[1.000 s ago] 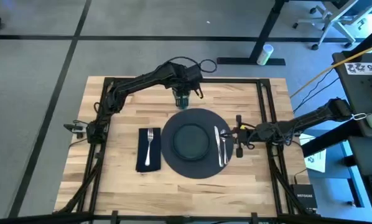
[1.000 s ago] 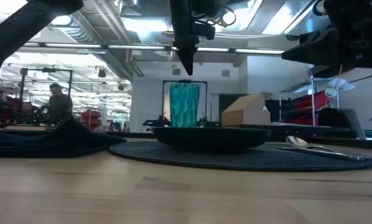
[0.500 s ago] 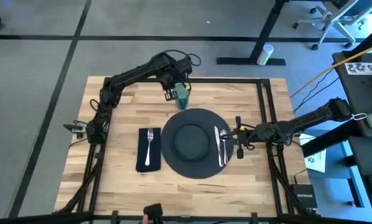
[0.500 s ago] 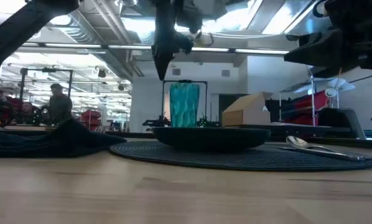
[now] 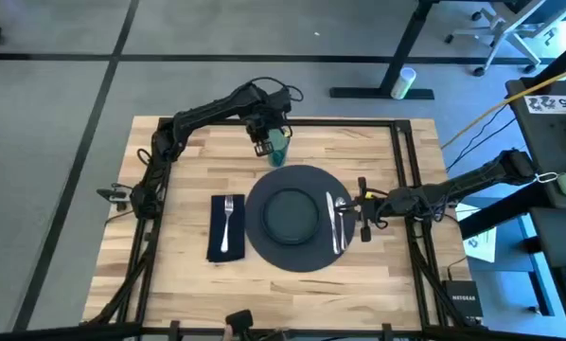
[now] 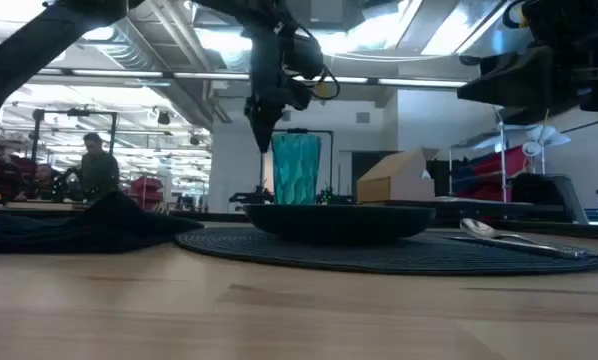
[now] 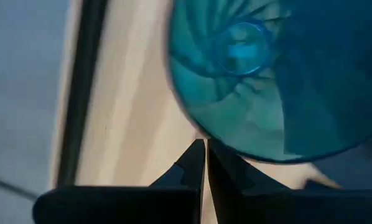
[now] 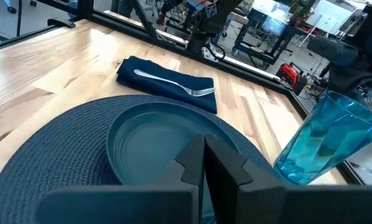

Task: Set table place
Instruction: Put the blue cup to the top right of the black tablemat

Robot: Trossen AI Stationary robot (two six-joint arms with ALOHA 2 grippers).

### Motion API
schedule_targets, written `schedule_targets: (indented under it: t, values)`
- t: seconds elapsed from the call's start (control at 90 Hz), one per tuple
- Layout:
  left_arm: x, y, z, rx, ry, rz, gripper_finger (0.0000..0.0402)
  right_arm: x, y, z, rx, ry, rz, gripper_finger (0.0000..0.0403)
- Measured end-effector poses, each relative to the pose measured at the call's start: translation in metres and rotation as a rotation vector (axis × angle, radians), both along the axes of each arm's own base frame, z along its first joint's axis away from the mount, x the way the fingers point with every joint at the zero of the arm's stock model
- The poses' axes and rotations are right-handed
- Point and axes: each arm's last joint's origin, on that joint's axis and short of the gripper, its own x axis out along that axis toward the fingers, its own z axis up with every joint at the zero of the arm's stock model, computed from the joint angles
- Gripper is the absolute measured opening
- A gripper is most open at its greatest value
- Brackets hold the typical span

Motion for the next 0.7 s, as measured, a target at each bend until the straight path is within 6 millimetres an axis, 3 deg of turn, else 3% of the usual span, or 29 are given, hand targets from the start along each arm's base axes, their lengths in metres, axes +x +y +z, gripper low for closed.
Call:
schedule_targets:
  t: [0.322,0.7]
  values:
    - [0.008,-0.002,-0.021,0.004,-0.029,-0.003,0.0,0.0,0.0,0.0,0.001,-0.003,0.0,0.0]
    - [0.022,0.003,-0.021,0.029,-0.184,-0.045,0.0,0.0,0.0,0.0,0.001,-0.003,0.0,0.0]
